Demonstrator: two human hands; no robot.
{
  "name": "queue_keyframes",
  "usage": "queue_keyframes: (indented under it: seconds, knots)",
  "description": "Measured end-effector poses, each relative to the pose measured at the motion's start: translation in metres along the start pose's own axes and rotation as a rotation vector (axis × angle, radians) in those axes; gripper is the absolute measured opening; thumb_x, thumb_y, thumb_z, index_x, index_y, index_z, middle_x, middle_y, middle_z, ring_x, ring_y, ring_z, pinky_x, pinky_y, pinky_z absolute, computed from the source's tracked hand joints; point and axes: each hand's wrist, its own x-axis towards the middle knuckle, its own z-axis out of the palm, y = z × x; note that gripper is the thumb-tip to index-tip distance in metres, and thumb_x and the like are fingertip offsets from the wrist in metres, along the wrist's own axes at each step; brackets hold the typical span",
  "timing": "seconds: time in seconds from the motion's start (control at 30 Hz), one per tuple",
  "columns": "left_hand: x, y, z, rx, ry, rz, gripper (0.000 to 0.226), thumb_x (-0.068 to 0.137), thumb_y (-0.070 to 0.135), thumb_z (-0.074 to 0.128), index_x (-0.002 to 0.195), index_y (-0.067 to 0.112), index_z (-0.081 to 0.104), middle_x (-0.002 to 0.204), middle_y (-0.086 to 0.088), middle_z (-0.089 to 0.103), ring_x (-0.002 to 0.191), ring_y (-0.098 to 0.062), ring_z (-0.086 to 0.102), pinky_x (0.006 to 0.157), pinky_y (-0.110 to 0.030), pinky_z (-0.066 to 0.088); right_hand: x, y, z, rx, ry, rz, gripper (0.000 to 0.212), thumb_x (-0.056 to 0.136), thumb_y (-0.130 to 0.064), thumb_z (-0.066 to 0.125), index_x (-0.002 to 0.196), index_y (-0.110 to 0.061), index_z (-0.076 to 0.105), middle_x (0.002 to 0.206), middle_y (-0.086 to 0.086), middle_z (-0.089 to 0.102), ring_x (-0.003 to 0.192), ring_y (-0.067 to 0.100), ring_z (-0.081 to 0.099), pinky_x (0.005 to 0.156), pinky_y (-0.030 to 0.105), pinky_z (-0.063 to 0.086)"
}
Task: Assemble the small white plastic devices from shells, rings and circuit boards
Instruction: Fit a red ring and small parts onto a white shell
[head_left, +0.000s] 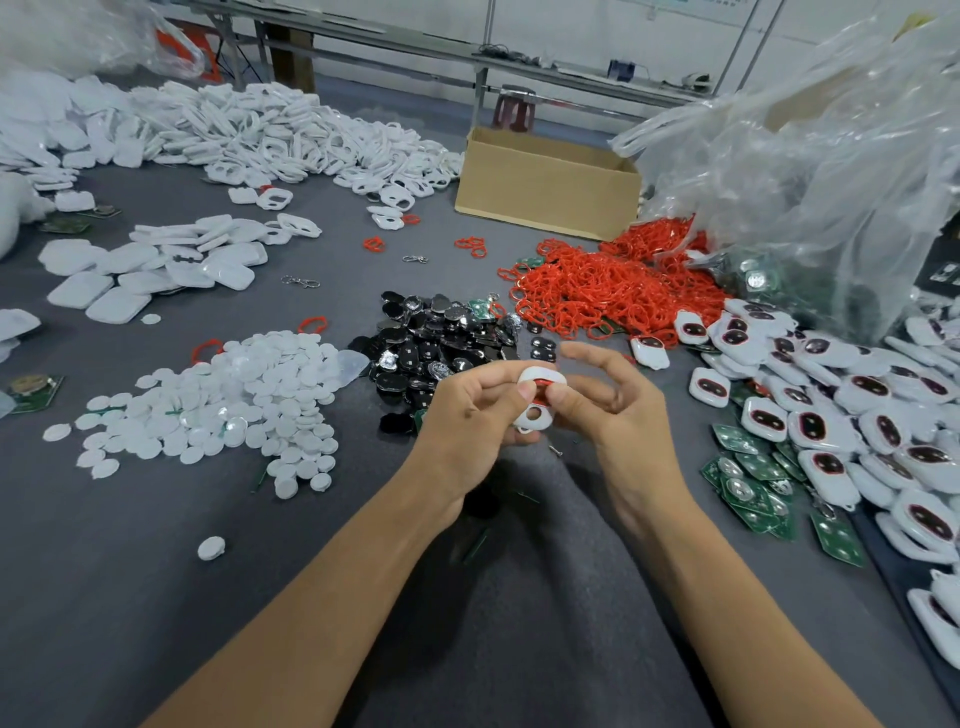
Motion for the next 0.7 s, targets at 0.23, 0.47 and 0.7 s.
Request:
queue_keyframes:
  seconds: [0.23,0.47,0.7]
  knots:
    - [-0.003,-0.004,0.002,0.134,0.027,0.102,0.023,0.097,0.001,0.052,0.108,0.011,0.070,0.092,-0.005,0.075,0.081,-0.011,0.069,0.071,-0.028,0.058,0.000,0.000,-0.007,0.077,-0.073,0.050,0.015,0.073,-0.008,0.070,0.085,-0.015,0.077,0.087,0.011,0.075,0.075,0.016,0.070,0.070,0.022,0.055]
    - [-0.002,-0.006,0.006,0.149,0.098,0.130,0.020,0.097,0.001,0.052,0.102,0.010,0.070,0.087,-0.014,0.072,0.070,-0.004,0.064,0.060,-0.025,0.057,-0.001,0.004,0.006,-0.312,0.101,-0.102,0.022,0.085,-0.004,0.067,0.082,-0.025,0.072,0.074,-0.002,0.075,0.067,0.010,0.070,0.065,0.027,0.055]
    - [0.001,-0.004,0.005,-0.016,0.173,0.018,0.024,0.099,0.003,0.050,0.095,0.014,0.071,0.074,0.003,0.072,0.064,-0.004,0.064,0.057,-0.021,0.056,-0.001,0.005,0.007,-0.246,0.051,-0.087,0.015,0.091,-0.008,0.061,0.099,-0.013,0.072,0.089,0.000,0.075,0.082,0.010,0.070,0.076,0.025,0.055]
